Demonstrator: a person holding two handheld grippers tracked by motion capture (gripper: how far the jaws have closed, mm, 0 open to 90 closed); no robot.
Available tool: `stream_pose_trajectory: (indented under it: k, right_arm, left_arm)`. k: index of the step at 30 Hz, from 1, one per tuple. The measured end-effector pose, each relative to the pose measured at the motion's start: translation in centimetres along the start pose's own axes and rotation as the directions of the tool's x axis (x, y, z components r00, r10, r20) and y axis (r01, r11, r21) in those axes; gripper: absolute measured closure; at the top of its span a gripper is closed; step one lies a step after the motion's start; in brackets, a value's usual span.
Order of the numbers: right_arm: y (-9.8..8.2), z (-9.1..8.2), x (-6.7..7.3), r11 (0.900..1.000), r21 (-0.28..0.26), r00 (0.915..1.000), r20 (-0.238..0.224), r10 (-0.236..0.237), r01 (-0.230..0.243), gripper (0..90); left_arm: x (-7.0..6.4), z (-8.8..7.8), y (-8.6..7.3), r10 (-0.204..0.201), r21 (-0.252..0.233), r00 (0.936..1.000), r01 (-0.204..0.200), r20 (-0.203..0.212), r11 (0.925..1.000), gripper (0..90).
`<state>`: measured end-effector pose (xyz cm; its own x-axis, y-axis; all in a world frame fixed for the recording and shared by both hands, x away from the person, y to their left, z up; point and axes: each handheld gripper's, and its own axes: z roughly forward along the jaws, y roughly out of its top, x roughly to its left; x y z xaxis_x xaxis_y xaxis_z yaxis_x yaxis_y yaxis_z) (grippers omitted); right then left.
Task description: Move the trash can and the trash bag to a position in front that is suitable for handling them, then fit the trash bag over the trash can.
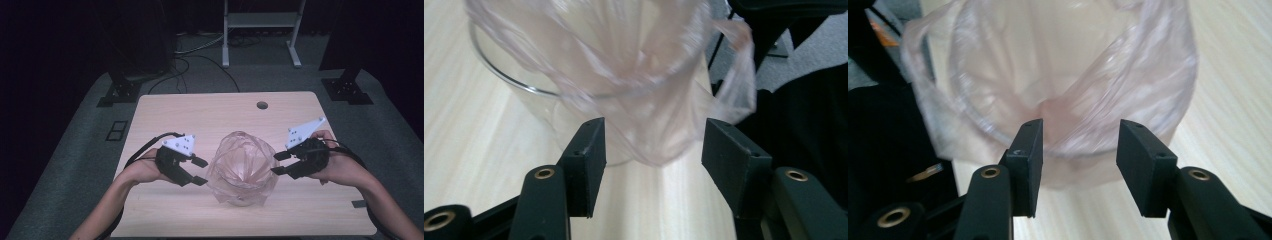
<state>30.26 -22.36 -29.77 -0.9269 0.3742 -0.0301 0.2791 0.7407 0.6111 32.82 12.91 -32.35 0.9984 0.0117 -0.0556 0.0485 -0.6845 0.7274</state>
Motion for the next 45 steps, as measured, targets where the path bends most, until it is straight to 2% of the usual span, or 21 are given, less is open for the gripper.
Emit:
stream_pose_trajectory:
  k: [1, 3, 4, 5, 10, 14, 16, 21, 25, 29, 31, 33, 34, 35, 36, 38, 39, 40, 42, 45]
  right_arm:
    - [0.2, 0.1, -0.1, 1.0, 0.001, 1.0, 0.005, 0.001, -0.001, 52.9]
    - [0.8, 0.4, -0.4, 1.0, 0.004, 1.0, 0.005, 0.005, -0.005, 51.2]
    - [1.0, 0.6, -0.4, 1.0, 0.007, 0.9999, 0.014, -0.001, 0.001, 50.7]
    - [1.0, 0.6, -0.4, 1.0, 0.007, 0.9999, 0.014, -0.001, 0.001, 50.7]
    - [1.7, 1.5, -0.8, 1.0, 0.031, 0.9998, 0.02, -0.003, 0.003, 49.5]
    - [1.7, 1.9, -1.2, 0.999, 0.032, 0.9999, 0.014, 0.006, -0.007, 49.4]
    - [1.7, 2.0, -1.4, 0.999, 0.031, 0.9999, 0.013, 0.009, -0.009, 49.2]
    - [1.7, 2.1, -1.6, 1.0, 0.026, 0.9997, 0.023, 0.01, -0.011, 49.3]
    - [1.6, 2.3, -1.7, 1.0, 0.029, 0.9996, 0.028, 0.009, -0.01, 49.3]
    - [1.7, 2.4, -1.8, 0.999, 0.032, 0.9995, 0.031, 0.011, -0.012, 48.4]
    - [1.7, 2.5, -1.8, 1.0, 0.029, 0.9994, 0.033, 0.009, -0.01, 48.1]
    - [1.8, 2.6, -1.9, 1.0, 0.029, 0.9993, 0.035, 0.011, -0.012, 47.9]
    - [1.8, 2.8, -1.9, 0.999, 0.036, 0.999, 0.045, 0.001, -0.003, 48.4]
    - [1.8, 2.8, -1.9, 0.999, 0.036, 0.999, 0.045, 0.001, -0.003, 48.4]
    - [1.9, 2.9, -1.8, 0.999, 0.04, 0.9986, 0.053, -0.003, 0.001, 49.6]
    - [2.0, 2.9, -2.0, 0.999, 0.049, 0.9973, 0.073, -0.004, 0.0, 60.7]
    - [2.0, 2.9, -2.0, 0.999, 0.049, 0.9973, 0.073, -0.004, 0.0, 60.7]
    - [2.1, 2.8, -2.1, 0.999, 0.05, 0.9964, 0.084, -0.002, -0.002, 64.8]
    - [2.2, 2.7, -2.6, 0.998, 0.054, 0.9945, 0.104, 0.01, -0.016, 77.7]
    - [2.1, 2.5, -2.9, 0.998, 0.053, 0.9925, 0.121, 0.017, -0.024, 81.2]
  left_arm:
    - [0.0, 0.0, 0.0, 0.0, 0.0, 1.0, 0.0, 0.0, 1.0, 41.4]
    - [0.7, 0.0, 0.6, 0.001, 0.001, 1.0, -0.001, -0.009, 1.0, 41.2]
    - [1.4, -0.1, 1.1, 0.003, 0.004, 0.9998, -0.003, -0.017, 1.0, 40.7]
    - [1.4, -0.1, 1.1, 0.003, 0.004, 0.9998, -0.003, -0.017, 1.0, 40.2]
    - [3.1, 0.3, 2.3, -0.031, -0.01, 0.9991, 0.03, -0.03, 0.9995, 38.2]
    - [4.0, 0.5, 3.0, -0.031, 0.005, 0.9989, 0.031, -0.035, 0.9995, 37.5]
    - [4.7, 0.6, 3.3, -0.046, 0.012, 0.9979, 0.046, -0.045, 0.9989, 36.8]
    - [5.5, 0.7, 3.5, -0.067, 0.006, 0.9956, 0.068, -0.065, 0.9977, 36.4]
    - [5.9, 1.2, 3.7, -0.083, -0.01, 0.9946, 0.083, -0.063, 0.9965, 36.4]
    - [6.2, 1.8, 4.2, -0.074, -0.004, 0.9955, 0.074, -0.059, 0.9973, 36.4]
    - [6.4, 2.0, 4.4, -0.084, -0.005, 0.9941, 0.084, -0.068, 0.9964, 37.0]
    - [6.6, 2.1, 4.6, -0.089, -0.005, 0.993, 0.089, -0.077, 0.996, 41.8]
    - [6.7, 2.2, 4.6, -0.097, -0.001, 0.9923, 0.097, -0.077, 0.9952, 53.7]
    - [6.7, 2.2, 4.6, -0.092, 0.002, 0.9918, 0.092, -0.088, 0.9957, 53.7]
    - [6.7, 2.2, 4.5, -0.096, 0.006, 0.9904, 0.098, -0.099, 0.9952, 58.6]
    - [6.8, 2.3, 4.4, -0.101, 0.004, 0.988, 0.102, -0.117, 0.9947, 78.6]
    - [6.9, 2.3, 4.3, -0.112, 0.002, 0.9857, 0.113, -0.126, 0.9935, 78.6]
    - [7.1, 2.3, 4.2, -0.117, 0.0, 0.9844, 0.118, -0.132, 0.993, 83.5]
    - [7.2, 2.1, 4.1, -0.137, -0.015, 0.9808, 0.136, -0.139, 0.9905, 87.4]
    - [7.3, 1.8, 3.8, -0.146, -0.018, 0.9778, 0.145, -0.15, 0.9893, 87.4]
